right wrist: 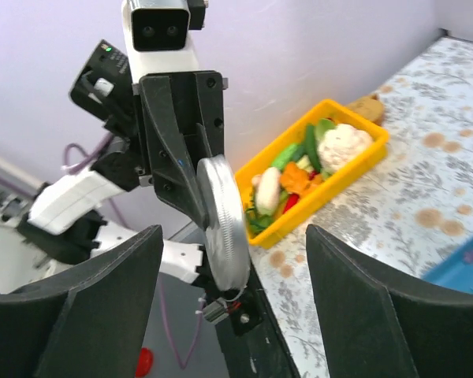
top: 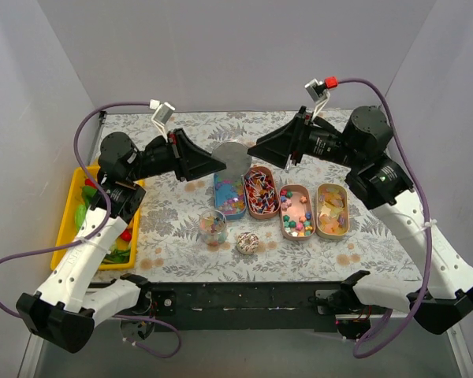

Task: Pack the candies
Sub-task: Pick up the bottle lid at the center of the board.

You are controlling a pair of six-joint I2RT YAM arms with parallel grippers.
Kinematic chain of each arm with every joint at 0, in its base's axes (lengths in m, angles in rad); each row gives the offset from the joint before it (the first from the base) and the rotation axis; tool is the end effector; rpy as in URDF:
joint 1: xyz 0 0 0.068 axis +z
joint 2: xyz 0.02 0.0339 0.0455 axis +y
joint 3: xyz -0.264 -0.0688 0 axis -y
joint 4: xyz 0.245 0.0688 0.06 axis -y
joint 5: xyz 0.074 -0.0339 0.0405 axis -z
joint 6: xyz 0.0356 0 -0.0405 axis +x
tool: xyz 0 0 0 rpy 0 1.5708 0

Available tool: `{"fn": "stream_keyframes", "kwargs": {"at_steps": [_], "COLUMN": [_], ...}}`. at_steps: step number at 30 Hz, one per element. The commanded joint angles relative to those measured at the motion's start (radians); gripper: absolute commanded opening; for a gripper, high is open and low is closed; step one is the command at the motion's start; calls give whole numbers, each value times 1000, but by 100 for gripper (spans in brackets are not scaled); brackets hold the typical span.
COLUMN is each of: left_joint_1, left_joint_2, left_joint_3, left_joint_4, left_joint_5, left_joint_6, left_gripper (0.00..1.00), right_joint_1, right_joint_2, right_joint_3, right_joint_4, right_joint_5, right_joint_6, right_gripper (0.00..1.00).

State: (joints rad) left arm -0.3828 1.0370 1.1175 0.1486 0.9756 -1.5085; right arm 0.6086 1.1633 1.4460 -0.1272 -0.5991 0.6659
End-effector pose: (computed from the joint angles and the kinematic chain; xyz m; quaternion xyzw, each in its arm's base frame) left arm 0.1899 -0.1082 0.4416 0.0175 0.6603 -0.7316 0.1687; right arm 0.1822 0.1514 0.4979 -0.2064 0.6273 0.5862 0.4694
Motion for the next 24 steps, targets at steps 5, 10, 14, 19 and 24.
{"fn": "stream_keyframes", "kwargs": {"at_steps": [5,10,14,19,24], "left_joint_1": [-4,-4,-4,-4,-5], "left_joint_2": [-17,-9,17,23,35], "left_joint_3": [-47,-77,-68,-74,-68], "left_joint_4": [-412,-441,-504,-506,-501], "left_joint_5": [-258,-290,-330,-308,-285], "left_joint_6": [99,77,94,99,79], "left_gripper": [0,0,0,0,0], "right_joint_1": [22,92,149,175,175], "right_joint_2": [-43,-10,30,22,-7], "right_joint_3": [-171,-233,-259,-297,-341], "right_joint_4": [-135,-190,-203,-150,-59], "right_joint_5": [206,297,363,406,443], "right_joint_6": [-114,-114,-115,-94,-69], "right_gripper": [80,78,75,74,73]}}
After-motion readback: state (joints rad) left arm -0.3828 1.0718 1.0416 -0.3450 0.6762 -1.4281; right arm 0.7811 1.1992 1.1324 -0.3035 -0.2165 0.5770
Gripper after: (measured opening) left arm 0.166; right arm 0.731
